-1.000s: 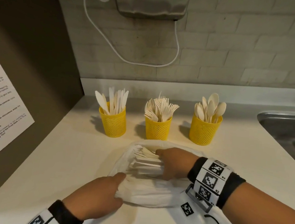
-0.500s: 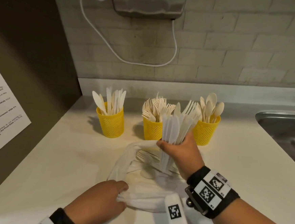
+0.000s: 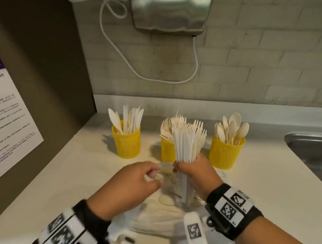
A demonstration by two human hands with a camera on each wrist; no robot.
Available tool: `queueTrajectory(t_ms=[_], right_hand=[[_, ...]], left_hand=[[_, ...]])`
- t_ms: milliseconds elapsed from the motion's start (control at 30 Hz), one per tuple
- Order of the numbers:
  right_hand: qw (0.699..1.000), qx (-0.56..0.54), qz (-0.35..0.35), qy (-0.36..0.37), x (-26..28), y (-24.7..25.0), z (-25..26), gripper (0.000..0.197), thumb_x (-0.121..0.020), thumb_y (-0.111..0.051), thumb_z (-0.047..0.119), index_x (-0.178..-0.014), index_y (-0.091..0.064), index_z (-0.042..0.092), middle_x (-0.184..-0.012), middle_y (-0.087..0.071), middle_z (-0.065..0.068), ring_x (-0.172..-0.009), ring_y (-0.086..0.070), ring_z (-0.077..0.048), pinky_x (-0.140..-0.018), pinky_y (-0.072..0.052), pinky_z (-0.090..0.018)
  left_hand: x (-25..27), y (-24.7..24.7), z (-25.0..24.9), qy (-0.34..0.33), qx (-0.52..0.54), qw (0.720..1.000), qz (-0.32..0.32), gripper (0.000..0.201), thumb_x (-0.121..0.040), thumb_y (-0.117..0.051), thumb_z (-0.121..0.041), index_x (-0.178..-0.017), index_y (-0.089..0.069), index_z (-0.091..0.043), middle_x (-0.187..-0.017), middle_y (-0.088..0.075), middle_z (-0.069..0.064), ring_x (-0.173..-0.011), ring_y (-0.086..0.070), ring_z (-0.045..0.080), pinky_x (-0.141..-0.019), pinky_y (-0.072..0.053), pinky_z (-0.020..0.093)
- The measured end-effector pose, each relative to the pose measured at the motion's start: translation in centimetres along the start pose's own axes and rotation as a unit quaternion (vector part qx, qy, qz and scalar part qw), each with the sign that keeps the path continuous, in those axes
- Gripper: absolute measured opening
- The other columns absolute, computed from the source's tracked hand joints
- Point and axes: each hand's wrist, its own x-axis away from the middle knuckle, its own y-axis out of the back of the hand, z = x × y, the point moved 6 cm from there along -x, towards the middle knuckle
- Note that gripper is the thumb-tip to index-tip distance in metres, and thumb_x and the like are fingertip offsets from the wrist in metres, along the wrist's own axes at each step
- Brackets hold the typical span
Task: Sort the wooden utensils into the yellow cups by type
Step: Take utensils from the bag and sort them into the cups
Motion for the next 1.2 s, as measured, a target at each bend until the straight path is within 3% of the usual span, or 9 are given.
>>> queueTrajectory(t_ms=[100,200,333,500,667,867,967,1067,1200], right_hand=[[0.999,-0.044,0.027,-0.007,-0.9,-0.7,1.7,0.020,-0.075,-0.058,-0.005,-0.093,-0.061,0.003,-0.081,-0.060,-0.021,-0.079,-0.062,-0.034,-0.074,-0.052,-0.043],[0.998,-0.020,0.051,-0.016,-1.2,-1.3,2.2,0.017,-0.083,-0.051,0.003,-0.090,-0.061,-0.009,-0.074,-0.062,-0.022,-0.069,-0.062,-0.036,-0.064,-0.050,-0.041],[0.994,-0.012,0.108,-0.031,-0.3,-1.5,2.0,0.017,-0.082,-0.051,-0.007,-0.080,-0.065,0.003,-0.058,-0.061,-0.007,-0.052,-0.055,-0.018,-0.051,-0.041,-0.030],[0.989,-0.073,0.118,-0.059,-0.4,-1.5,0.2,0.029,-0.076,-0.050,-0.016,-0.086,-0.068,0.005,-0.069,-0.062,-0.019,-0.060,-0.059,-0.023,-0.057,-0.046,-0.032],[0.969,-0.187,0.140,-0.077,-0.3,-1.7,-0.8,0.019,-0.086,-0.054,-0.008,-0.098,-0.063,0.002,-0.073,-0.065,-0.015,-0.063,-0.065,-0.018,-0.059,-0.053,-0.025],[0.955,-0.251,0.121,-0.101,-0.4,-1.4,-1.2,0.030,-0.091,-0.052,0.006,-0.120,-0.057,0.012,-0.082,-0.069,-0.013,-0.067,-0.065,-0.020,-0.059,-0.054,-0.032],[0.953,-0.267,0.109,-0.094,-0.6,-1.4,-0.9,0.029,-0.093,-0.049,0.006,-0.119,-0.058,0.014,-0.087,-0.072,-0.012,-0.075,-0.068,-0.022,-0.065,-0.058,-0.036],[0.955,-0.273,0.066,-0.096,-1.1,-0.9,-1.1,0.025,-0.093,-0.050,0.007,-0.117,-0.055,0.012,-0.081,-0.064,-0.013,-0.072,-0.061,-0.024,-0.067,-0.054,-0.039],[0.950,-0.298,0.025,-0.091,-1.5,0.6,-1.4,0.015,-0.093,-0.050,0.006,-0.107,-0.053,0.011,-0.070,-0.055,-0.005,-0.065,-0.055,-0.018,-0.061,-0.052,-0.030]], left_hand=[[-3.0,-1.4,-2.0,0.031,0.152,0.988,0.025,0.011,-0.086,-0.062,-0.035,-0.097,-0.060,-0.034,-0.081,-0.063,-0.008,-0.065,-0.057,0.007,-0.059,-0.048,0.024],[-5.2,-2.9,-2.4,0.056,0.191,0.979,0.044,0.019,-0.085,-0.062,-0.042,-0.094,-0.063,-0.025,-0.071,-0.061,-0.008,-0.053,-0.052,0.004,-0.050,-0.039,0.020],[-6.2,-4.1,-1.6,0.101,0.282,0.954,0.018,0.018,-0.084,-0.065,-0.038,-0.084,-0.060,-0.021,-0.047,-0.053,-0.014,-0.038,-0.045,-0.001,-0.039,-0.033,0.013],[-6.8,-4.8,-0.8,0.111,0.304,0.946,0.008,0.010,-0.085,-0.066,-0.027,-0.091,-0.062,-0.020,-0.055,-0.052,-0.005,-0.042,-0.039,0.005,-0.037,-0.032,0.016],[-7.5,-4.4,-0.1,0.112,0.319,0.941,0.011,0.013,-0.089,-0.061,-0.018,-0.096,-0.063,-0.009,-0.058,-0.053,-0.001,-0.048,-0.045,0.007,-0.046,-0.039,0.018],[-8.0,-2.7,0.6,0.118,0.343,0.932,-0.015,0.004,-0.091,-0.057,-0.019,-0.090,-0.060,-0.016,-0.062,-0.053,-0.001,-0.051,-0.045,0.006,-0.046,-0.042,0.017],[-8.1,-1.3,0.2,0.090,0.324,0.941,-0.029,0.008,-0.092,-0.056,-0.018,-0.096,-0.061,-0.013,-0.067,-0.054,0.001,-0.057,-0.048,0.009,-0.054,-0.045,0.021],[-8.4,2.5,-0.9,0.034,0.272,0.958,-0.084,0.008,-0.092,-0.055,-0.020,-0.096,-0.060,-0.016,-0.072,-0.057,0.000,-0.060,-0.050,0.009,-0.057,-0.045,0.022],[-9.2,11.2,-0.9,-0.009,0.182,0.950,-0.252,0.008,-0.091,-0.057,-0.026,-0.084,-0.055,-0.023,-0.070,-0.059,0.001,-0.059,-0.055,0.012,-0.057,-0.047,0.026]])
